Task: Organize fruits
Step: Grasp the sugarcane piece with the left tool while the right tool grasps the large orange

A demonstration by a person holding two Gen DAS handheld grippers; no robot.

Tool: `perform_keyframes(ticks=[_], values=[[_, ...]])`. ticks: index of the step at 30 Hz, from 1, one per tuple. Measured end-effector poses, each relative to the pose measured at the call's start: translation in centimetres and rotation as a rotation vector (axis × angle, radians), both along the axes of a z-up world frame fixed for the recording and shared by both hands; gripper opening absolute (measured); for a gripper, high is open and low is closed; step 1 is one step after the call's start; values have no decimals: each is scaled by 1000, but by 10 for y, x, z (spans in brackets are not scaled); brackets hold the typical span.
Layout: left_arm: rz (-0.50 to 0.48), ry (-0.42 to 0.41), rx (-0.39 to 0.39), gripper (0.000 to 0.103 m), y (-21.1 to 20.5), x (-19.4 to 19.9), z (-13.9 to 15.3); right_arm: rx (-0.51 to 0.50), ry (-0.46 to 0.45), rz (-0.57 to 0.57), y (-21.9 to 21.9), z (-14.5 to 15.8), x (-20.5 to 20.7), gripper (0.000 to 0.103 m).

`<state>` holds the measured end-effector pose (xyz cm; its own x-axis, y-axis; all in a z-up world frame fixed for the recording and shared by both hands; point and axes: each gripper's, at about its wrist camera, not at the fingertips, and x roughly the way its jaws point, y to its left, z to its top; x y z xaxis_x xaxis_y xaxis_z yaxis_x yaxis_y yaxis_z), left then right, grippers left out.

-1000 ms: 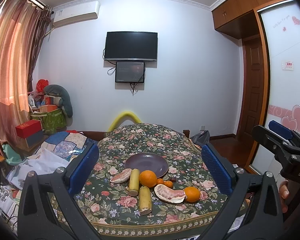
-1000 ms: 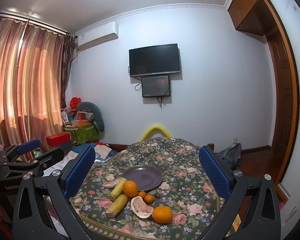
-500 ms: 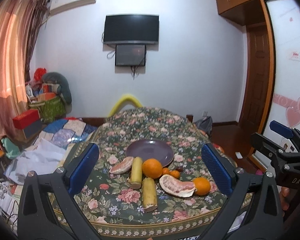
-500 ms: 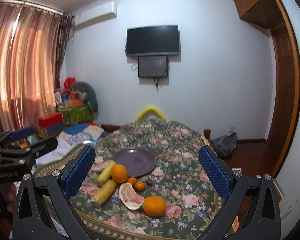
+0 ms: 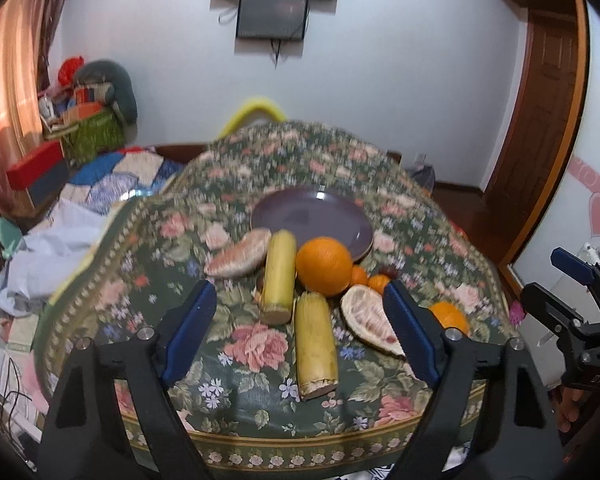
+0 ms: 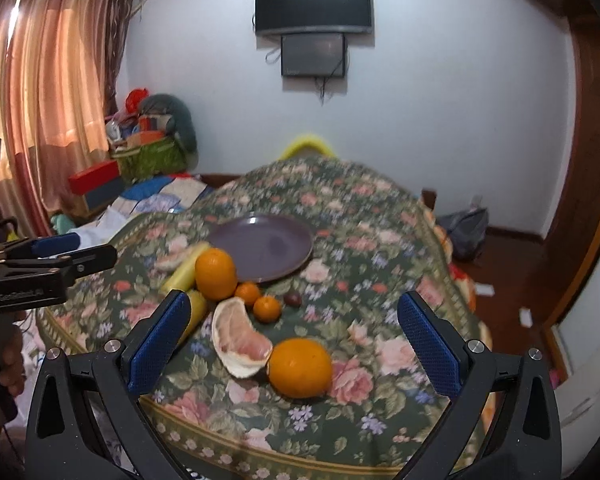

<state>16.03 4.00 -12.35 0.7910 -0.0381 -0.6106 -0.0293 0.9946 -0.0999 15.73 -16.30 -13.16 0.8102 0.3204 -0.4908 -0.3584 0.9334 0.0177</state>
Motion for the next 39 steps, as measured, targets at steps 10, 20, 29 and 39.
perform_keyframes(ticks=[10,20,29,39], values=[[-19,148,-3,82,-6,32,-50,4,189,7,-11,-49,33,93],[-48,247,-14,64,-14,51,-87,33,314,29,-11,-81,53,77],[-88,302,-16,45,-23,65,-106,66,356,78,-9,-93,58,74],[-82,300,-4,44,-26,78,-111,123,392,117,-11,-99,63,63]])
